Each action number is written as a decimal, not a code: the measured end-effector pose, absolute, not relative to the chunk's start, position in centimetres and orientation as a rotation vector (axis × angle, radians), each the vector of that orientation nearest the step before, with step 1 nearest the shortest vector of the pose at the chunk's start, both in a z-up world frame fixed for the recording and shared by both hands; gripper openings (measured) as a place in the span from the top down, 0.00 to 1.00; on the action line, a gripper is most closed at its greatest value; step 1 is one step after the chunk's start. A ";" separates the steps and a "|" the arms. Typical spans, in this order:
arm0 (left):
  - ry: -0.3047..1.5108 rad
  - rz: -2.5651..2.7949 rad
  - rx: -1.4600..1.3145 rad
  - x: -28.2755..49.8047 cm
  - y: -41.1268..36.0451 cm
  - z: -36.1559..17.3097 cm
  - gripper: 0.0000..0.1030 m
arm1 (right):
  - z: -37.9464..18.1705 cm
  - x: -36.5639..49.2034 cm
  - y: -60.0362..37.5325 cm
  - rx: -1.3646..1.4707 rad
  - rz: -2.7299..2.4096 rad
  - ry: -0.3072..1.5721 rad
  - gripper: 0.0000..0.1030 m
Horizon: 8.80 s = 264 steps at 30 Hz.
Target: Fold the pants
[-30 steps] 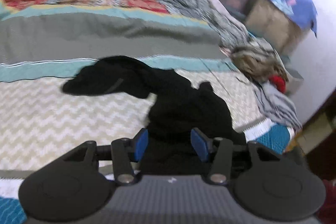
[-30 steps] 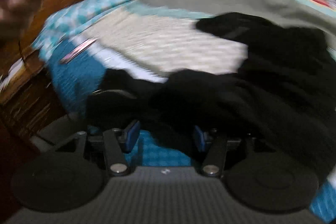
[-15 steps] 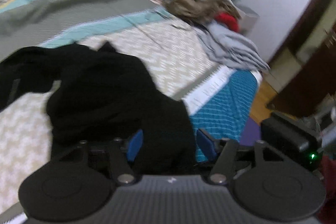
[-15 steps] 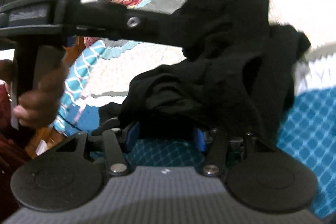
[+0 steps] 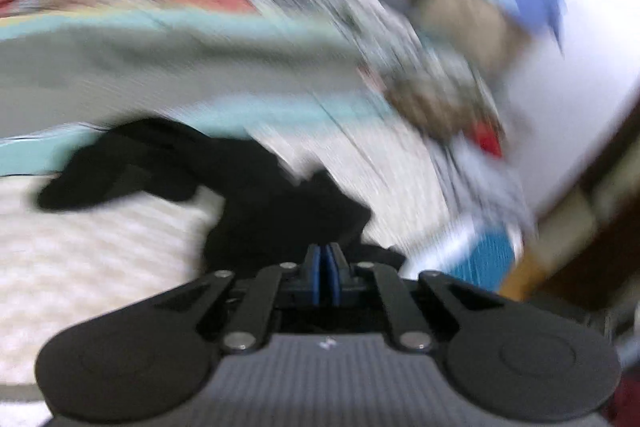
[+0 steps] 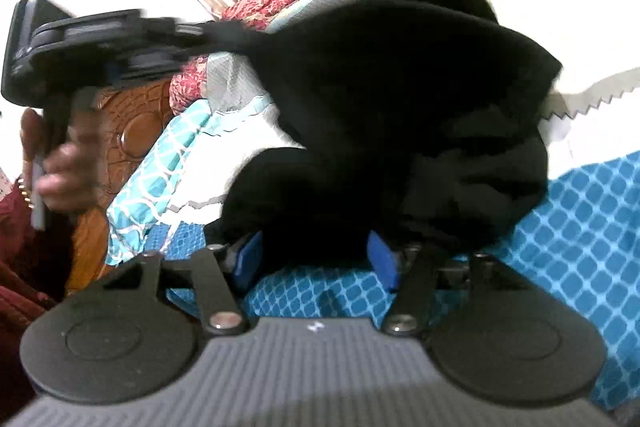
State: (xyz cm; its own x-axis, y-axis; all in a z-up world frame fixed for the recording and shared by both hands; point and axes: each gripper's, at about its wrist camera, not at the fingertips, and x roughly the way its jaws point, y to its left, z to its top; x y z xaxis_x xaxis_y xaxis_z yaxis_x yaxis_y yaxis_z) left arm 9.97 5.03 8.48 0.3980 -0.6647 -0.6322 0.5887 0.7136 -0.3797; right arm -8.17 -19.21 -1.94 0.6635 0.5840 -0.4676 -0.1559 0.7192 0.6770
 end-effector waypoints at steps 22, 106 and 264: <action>1.099 -0.447 -0.521 15.5 15.6 -4.5 0.03 | 1.6 1.6 -18.4 0.465 0.246 0.575 0.18; 0.642 -0.439 -0.908 10.9 25.6 10.6 0.91 | 16.4 -0.4 -25.8 -0.169 0.061 0.180 0.89; 0.621 -0.390 -0.746 5.6 30.5 1.2 0.89 | 13.6 15.2 -24.7 0.127 -0.237 0.588 0.39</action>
